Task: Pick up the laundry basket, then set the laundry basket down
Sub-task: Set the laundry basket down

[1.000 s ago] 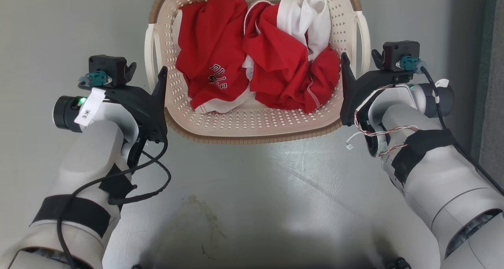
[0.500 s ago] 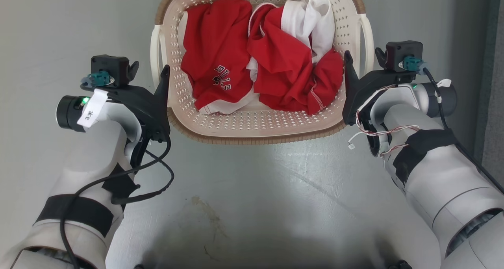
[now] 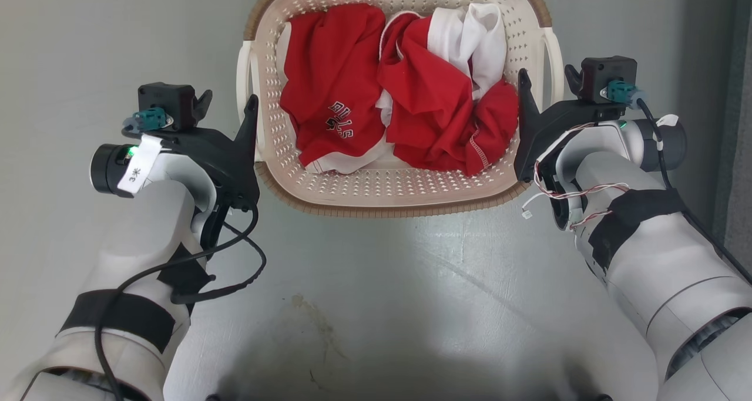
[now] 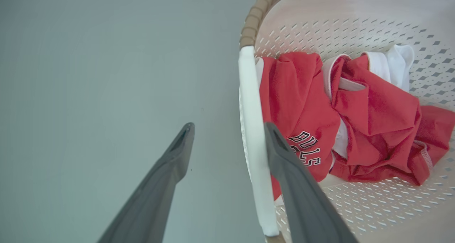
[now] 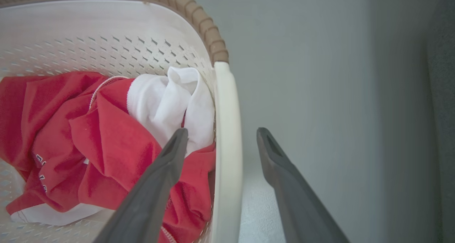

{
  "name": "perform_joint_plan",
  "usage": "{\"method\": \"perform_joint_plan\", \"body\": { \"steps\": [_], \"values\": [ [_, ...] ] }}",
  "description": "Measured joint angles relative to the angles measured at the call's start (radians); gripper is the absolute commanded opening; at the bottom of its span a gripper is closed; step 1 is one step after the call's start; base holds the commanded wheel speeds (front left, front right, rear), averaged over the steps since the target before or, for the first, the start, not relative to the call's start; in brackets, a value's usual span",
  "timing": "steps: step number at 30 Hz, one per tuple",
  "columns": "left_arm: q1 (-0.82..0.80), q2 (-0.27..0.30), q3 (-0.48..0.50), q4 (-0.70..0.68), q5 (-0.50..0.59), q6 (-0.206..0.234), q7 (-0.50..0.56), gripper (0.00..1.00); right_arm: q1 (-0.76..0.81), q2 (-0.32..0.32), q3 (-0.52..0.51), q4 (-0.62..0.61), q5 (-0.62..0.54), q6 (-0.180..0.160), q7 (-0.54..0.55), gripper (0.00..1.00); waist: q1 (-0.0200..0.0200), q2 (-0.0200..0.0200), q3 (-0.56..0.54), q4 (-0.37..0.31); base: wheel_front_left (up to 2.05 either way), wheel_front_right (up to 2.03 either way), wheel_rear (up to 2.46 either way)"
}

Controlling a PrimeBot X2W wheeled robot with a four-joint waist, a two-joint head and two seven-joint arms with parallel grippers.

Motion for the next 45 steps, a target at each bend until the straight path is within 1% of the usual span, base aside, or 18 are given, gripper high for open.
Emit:
{"method": "perform_joint_plan", "body": {
  "steps": [16,32,45],
  "values": [
    [0.007,-0.007,0.010,0.003,-0.008,0.000,-0.018,1.00,0.010,0.000,-0.005,-0.003,0.000,0.000,-0.016,1.00,0.0001,0.0000,-0.043,0.003,0.00,0.00,0.00],
    [0.068,-0.013,0.021,0.008,-0.016,0.000,-0.026,1.00,0.068,0.000,-0.005,-0.005,0.000,0.000,-0.016,1.00,0.0000,0.0002,-0.147,-0.005,0.00,0.00,0.00],
    [0.130,-0.010,0.035,0.010,-0.018,0.000,-0.026,1.00,0.125,0.001,0.003,-0.037,0.002,0.000,-0.017,1.00,-0.0001,0.0002,-0.232,-0.012,0.00,0.00,0.00]
  ]
}}
